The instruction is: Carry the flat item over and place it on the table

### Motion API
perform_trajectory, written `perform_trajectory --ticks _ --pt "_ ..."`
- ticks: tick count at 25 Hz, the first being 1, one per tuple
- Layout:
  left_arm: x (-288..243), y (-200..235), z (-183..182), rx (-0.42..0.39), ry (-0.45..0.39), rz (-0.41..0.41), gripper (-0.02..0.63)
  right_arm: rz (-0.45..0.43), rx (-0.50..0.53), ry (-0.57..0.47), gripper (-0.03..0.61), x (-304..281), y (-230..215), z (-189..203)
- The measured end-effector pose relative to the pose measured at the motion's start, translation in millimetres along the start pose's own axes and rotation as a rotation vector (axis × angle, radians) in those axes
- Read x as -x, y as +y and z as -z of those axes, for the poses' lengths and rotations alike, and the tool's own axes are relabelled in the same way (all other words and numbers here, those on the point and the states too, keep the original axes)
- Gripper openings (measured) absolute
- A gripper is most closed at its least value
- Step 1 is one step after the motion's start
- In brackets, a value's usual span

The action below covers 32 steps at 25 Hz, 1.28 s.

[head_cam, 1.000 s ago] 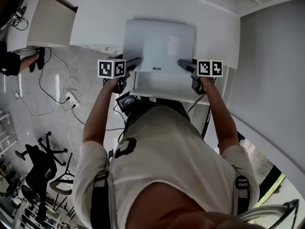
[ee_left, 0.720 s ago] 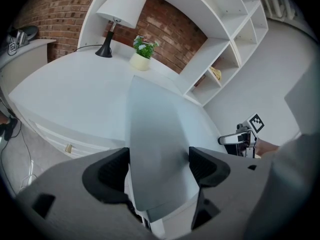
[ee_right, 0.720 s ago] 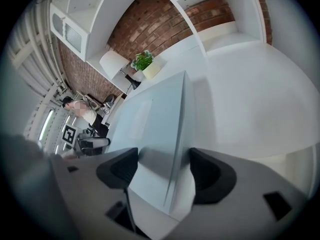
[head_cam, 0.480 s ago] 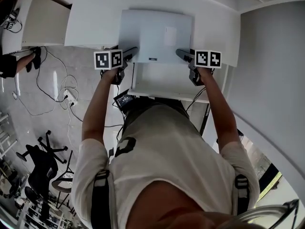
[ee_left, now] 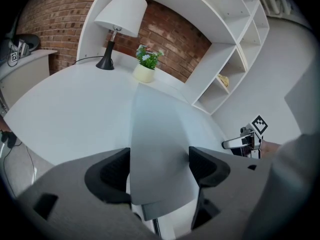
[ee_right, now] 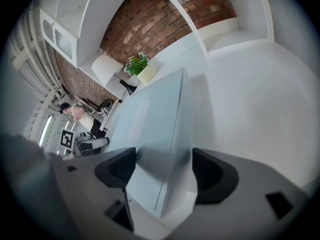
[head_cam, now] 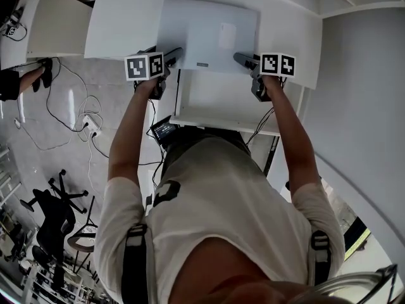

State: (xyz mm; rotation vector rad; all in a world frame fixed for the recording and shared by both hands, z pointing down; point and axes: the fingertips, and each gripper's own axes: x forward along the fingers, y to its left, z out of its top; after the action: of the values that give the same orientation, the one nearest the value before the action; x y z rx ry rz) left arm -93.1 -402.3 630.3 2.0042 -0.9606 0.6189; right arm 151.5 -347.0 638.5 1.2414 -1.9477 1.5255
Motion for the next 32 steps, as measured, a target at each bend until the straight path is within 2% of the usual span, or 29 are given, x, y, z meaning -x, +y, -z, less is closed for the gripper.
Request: perform_trajectory --ticks 14,27,32 --pt "-14 13 -27 -0.027 -0.006 -0.016 0.365 0.012 0.015 -0.039 0.383 -13 -5 -25" --pt "-11 13 -33 0.045 -0.055 -0.011 0.365 0.005 0.001 -0.041 0.380 -11 0 -32" --pt "-12 11 -29 0.042 -0.037 -0.008 0.365 0.024 0.007 -0.048 0.380 -8 -2 -29"
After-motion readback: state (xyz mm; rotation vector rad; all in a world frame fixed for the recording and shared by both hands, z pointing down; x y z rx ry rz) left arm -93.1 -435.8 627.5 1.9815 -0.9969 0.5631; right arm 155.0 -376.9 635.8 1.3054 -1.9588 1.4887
